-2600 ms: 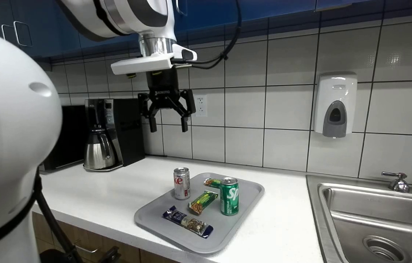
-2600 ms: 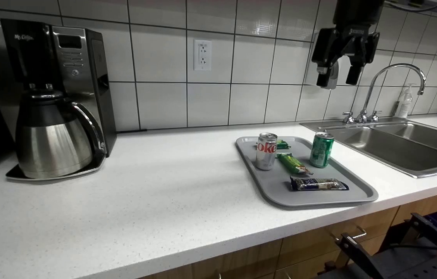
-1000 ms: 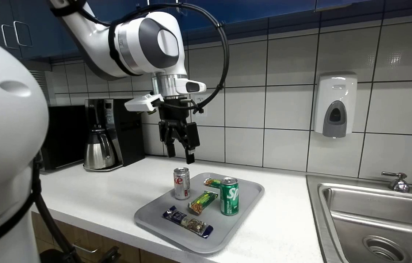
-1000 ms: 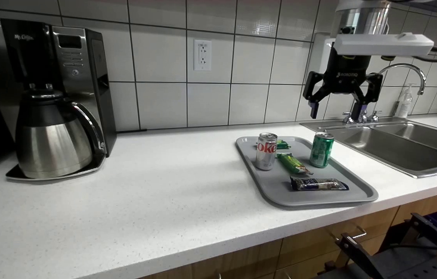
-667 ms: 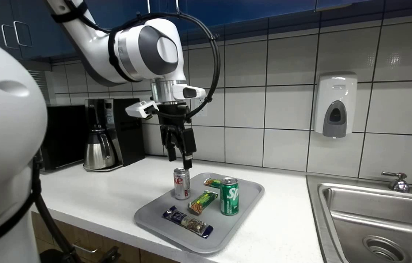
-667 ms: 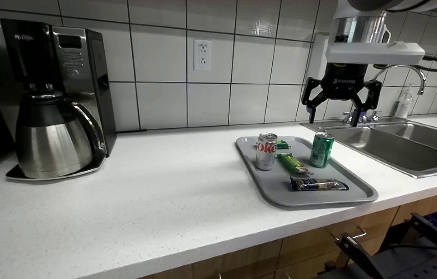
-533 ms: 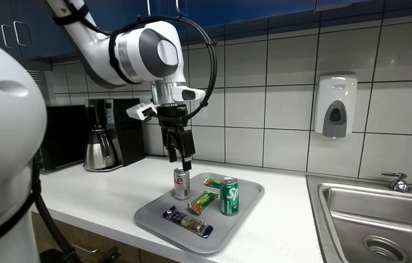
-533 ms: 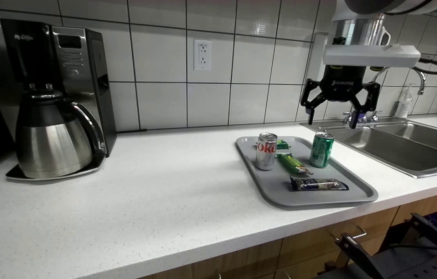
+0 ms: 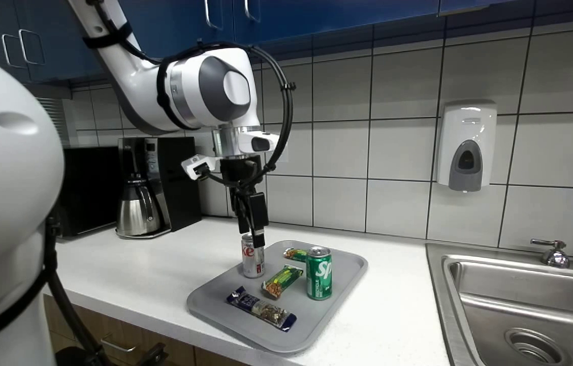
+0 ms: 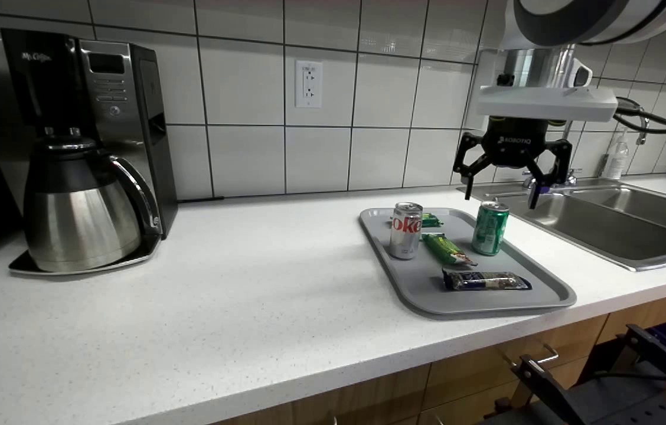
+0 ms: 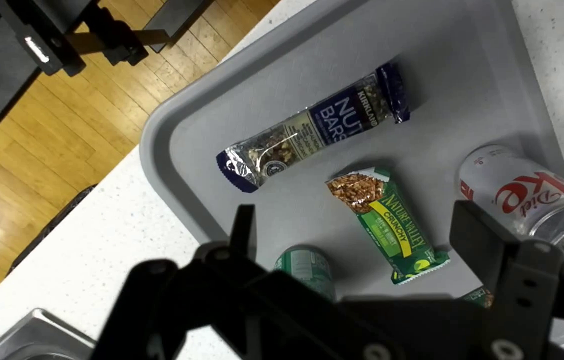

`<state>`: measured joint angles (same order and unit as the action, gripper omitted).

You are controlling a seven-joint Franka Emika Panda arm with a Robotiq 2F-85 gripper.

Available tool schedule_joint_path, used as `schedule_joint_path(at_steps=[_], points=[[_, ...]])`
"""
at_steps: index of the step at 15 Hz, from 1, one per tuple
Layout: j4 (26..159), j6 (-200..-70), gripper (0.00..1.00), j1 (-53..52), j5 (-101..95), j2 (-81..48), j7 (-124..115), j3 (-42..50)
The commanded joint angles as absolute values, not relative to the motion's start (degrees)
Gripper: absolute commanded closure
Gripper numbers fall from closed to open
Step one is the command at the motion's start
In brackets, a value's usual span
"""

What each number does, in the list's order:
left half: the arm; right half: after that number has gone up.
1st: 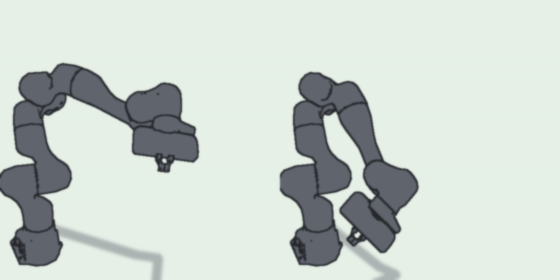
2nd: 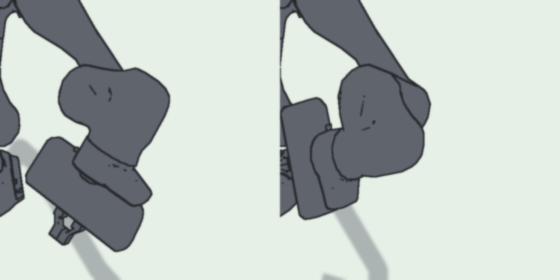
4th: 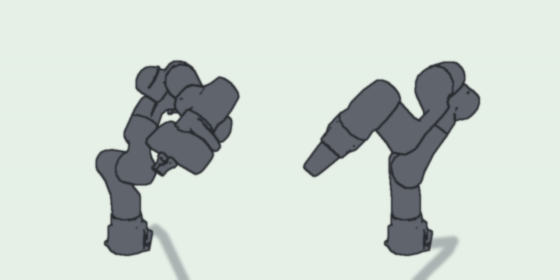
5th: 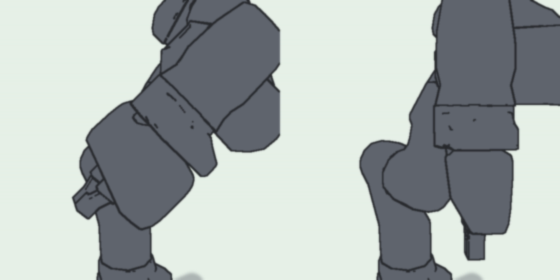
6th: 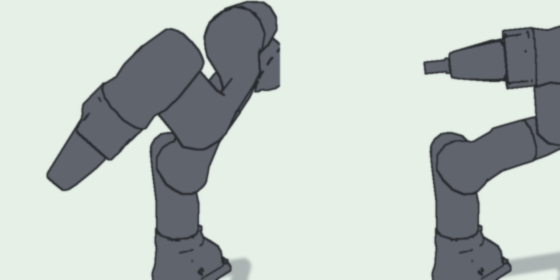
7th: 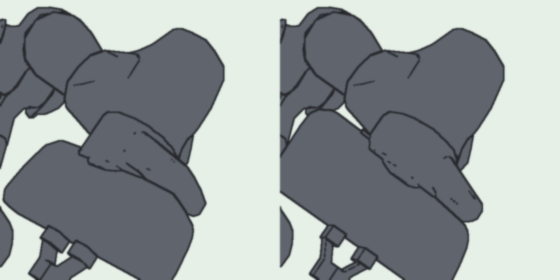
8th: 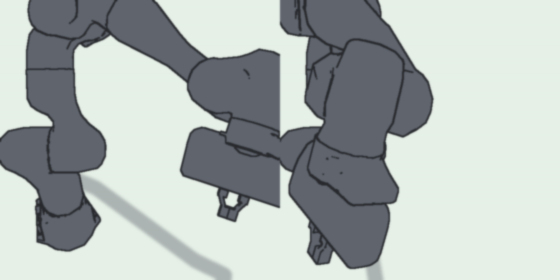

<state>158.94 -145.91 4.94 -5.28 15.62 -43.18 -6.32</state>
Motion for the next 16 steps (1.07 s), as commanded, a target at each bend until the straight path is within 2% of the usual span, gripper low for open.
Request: schedule_joint_path(at_steps=[1,16], points=[[158.9,-148.5,0.0,6.5,-7.9,13.7,-49.3,-7.8],[158.9,-156.3,0.0,6.2,-20.1,5.1,-73.8,-6.3]])
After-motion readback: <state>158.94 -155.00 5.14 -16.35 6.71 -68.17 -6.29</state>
